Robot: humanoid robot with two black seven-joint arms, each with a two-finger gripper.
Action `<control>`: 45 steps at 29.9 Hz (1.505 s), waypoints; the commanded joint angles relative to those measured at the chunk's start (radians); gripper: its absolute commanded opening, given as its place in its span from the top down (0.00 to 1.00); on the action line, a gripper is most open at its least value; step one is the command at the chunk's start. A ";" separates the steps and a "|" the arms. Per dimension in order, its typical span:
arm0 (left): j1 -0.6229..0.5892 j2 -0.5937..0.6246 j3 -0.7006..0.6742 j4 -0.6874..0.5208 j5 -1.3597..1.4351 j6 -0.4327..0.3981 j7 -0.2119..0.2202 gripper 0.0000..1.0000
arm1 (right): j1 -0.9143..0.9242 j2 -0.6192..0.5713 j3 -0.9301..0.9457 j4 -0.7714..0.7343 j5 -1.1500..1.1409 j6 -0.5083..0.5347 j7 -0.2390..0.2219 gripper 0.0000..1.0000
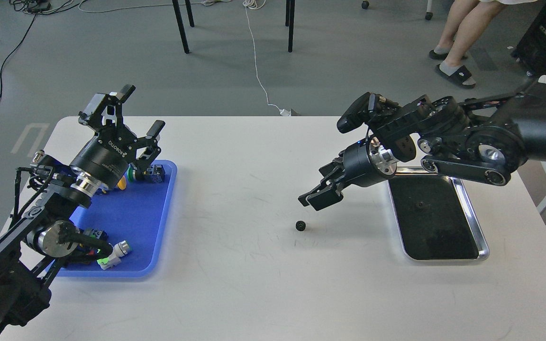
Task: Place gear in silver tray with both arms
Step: 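Reach the right gripper to the gear on the table and grasp it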
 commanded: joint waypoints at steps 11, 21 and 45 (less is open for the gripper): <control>0.005 0.006 -0.018 -0.005 0.002 0.008 0.000 0.02 | -0.095 0.206 -0.180 -0.149 -0.003 -0.179 0.000 0.09; 0.005 -0.003 -0.018 -0.005 0.005 0.008 0.000 0.02 | -0.115 0.206 -0.203 -0.156 0.000 -0.186 0.000 0.24; 0.005 0.006 -0.021 -0.005 0.005 0.004 0.000 0.02 | -0.157 0.206 -0.206 -0.184 0.001 -0.188 0.000 0.56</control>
